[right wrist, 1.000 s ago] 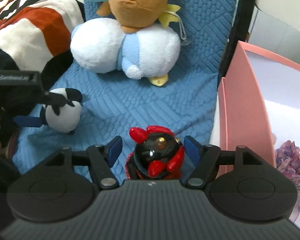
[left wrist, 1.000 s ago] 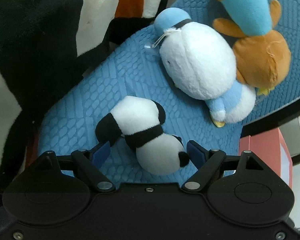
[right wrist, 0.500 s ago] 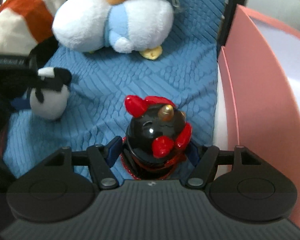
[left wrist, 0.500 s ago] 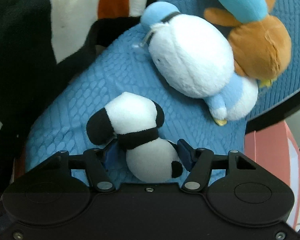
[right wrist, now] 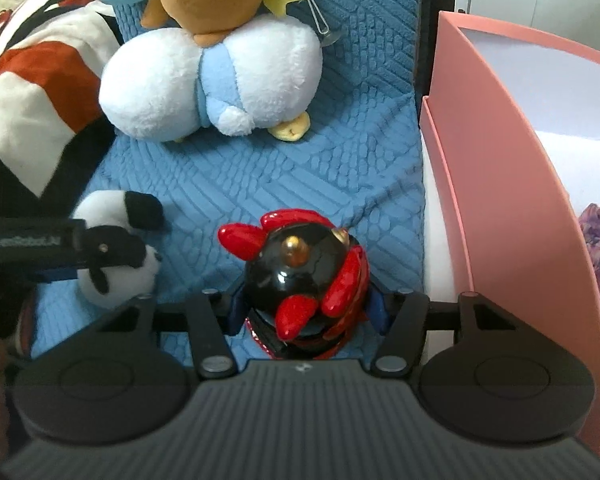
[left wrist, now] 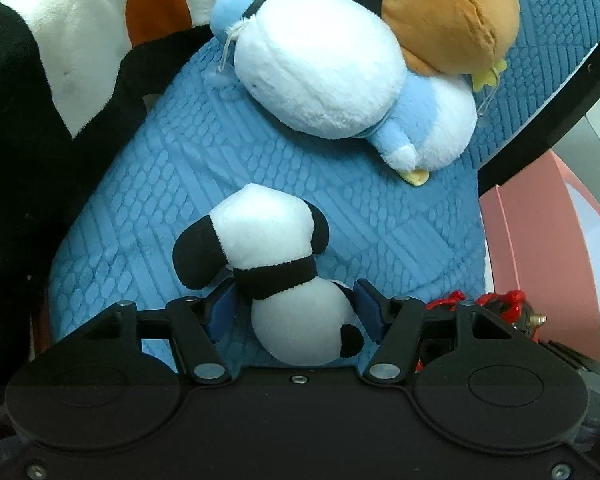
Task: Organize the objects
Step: 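Lift the panda with the left gripper while the right carries the figurine toward the box, then lower the panda and figurine into the pink box with both grippers, then open both grippers to release the panda and figurine in the box, then withdraw both grippers from the box toward the stacked plush toys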
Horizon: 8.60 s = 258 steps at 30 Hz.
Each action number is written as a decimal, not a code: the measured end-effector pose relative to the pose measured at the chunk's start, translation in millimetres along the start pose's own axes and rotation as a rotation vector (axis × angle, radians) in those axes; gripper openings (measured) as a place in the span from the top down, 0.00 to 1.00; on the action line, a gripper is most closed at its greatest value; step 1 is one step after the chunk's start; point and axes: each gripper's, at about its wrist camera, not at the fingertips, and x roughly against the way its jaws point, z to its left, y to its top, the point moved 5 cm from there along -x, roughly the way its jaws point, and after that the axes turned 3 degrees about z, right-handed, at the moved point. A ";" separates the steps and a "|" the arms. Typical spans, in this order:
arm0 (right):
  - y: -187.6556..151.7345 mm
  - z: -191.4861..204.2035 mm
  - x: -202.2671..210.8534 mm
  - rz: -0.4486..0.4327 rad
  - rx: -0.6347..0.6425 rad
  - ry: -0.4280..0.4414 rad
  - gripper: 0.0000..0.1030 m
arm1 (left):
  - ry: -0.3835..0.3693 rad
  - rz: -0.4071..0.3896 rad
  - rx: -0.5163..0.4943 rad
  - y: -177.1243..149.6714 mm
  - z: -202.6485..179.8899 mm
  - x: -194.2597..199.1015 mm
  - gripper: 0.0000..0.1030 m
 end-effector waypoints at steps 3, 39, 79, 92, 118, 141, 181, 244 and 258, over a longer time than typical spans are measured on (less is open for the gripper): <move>-1.8 0.8 -3.1 0.006 0.002 -0.005 0.42 | -0.008 0.007 0.030 1.8 4.2 -3.2 0.38; -15.2 8.8 104.5 -0.156 -0.003 0.021 0.42 | -0.117 0.018 -0.077 -53.8 -23.6 65.9 0.43; 24.3 -78.6 255.7 -0.251 -0.057 0.085 0.42 | -0.120 -0.075 -0.221 -60.7 -185.3 188.8 0.43; 38.5 -139.9 268.4 -0.287 -0.121 0.074 0.42 | -0.167 -0.108 -0.294 -46.4 -260.7 172.1 0.43; 7.5 -268.1 184.4 -0.134 -0.250 0.003 0.41 | -0.126 0.052 -0.365 -75.8 -339.0 40.2 0.43; 1.8 -285.1 142.6 0.004 -0.285 0.018 0.36 | -0.067 0.130 -0.346 -77.5 -334.6 9.2 0.38; -7.2 -145.9 337.4 -0.295 -0.099 -0.005 0.37 | -0.198 -0.165 -0.369 -99.9 -264.3 219.9 0.30; -23.7 8.1 234.0 -0.314 0.127 0.056 0.30 | -0.157 -0.386 -0.007 -88.2 -32.4 184.8 0.10; 45.2 2.3 208.6 -0.364 0.218 -0.003 0.16 | -0.260 -0.363 0.022 -42.4 -42.1 108.1 0.01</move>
